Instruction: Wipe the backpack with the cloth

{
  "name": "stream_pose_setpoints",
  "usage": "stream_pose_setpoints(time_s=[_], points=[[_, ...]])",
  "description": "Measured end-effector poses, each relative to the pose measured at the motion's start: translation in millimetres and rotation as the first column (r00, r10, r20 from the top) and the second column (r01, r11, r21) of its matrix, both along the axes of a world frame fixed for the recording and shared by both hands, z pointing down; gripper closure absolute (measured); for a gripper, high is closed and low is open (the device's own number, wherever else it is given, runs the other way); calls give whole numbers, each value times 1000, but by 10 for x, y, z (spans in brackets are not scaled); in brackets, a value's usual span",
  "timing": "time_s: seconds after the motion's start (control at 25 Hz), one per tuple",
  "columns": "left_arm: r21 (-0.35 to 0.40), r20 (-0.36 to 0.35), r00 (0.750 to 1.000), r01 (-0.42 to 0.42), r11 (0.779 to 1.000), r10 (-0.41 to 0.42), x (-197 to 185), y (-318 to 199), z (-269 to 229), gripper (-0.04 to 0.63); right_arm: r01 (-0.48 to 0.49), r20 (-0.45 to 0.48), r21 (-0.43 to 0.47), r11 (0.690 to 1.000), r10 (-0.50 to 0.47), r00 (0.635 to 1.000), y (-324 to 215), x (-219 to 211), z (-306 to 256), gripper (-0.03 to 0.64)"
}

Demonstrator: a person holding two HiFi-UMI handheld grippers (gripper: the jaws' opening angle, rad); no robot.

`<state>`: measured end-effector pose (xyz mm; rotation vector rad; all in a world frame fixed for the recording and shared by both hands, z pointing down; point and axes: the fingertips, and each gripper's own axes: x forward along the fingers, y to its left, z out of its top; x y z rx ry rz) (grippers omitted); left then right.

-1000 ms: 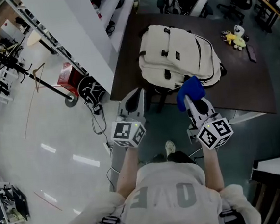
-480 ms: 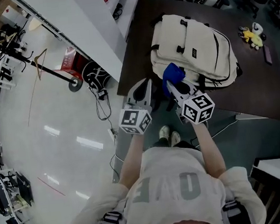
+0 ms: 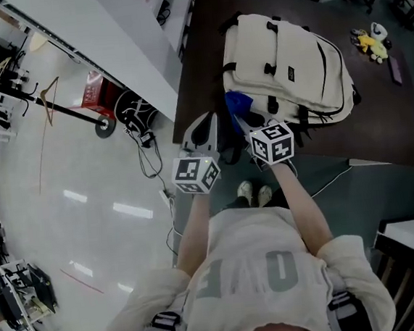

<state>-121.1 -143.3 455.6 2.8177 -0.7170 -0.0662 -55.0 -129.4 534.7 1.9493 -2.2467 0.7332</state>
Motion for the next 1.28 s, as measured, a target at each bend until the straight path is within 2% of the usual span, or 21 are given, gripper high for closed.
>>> stream_pose_setpoints(time_s=[0.36, 0.56, 0.76, 0.92, 1.28], points=[[4, 34, 999, -38, 999, 38, 462, 70, 85, 591, -2, 56, 20, 1000, 0, 998, 249, 300, 65, 575], [4, 35, 998, -45, 999, 44, 868, 285, 60, 592, 6, 92, -10, 1000, -5, 996, 495, 589, 144, 575], [3, 39, 998, -56, 998, 56, 1212, 529, 62, 592, 55, 73, -39, 998, -52, 996, 623, 752, 173, 575], [12, 52, 997, -59, 998, 58, 1356, 655, 60, 591, 76, 70, -45, 996, -73, 995, 741, 863, 191, 575], [9, 60, 998, -29, 1000, 28, 1576, 788, 68, 591, 58, 103, -54, 997, -53, 993, 977, 1217, 241, 575]])
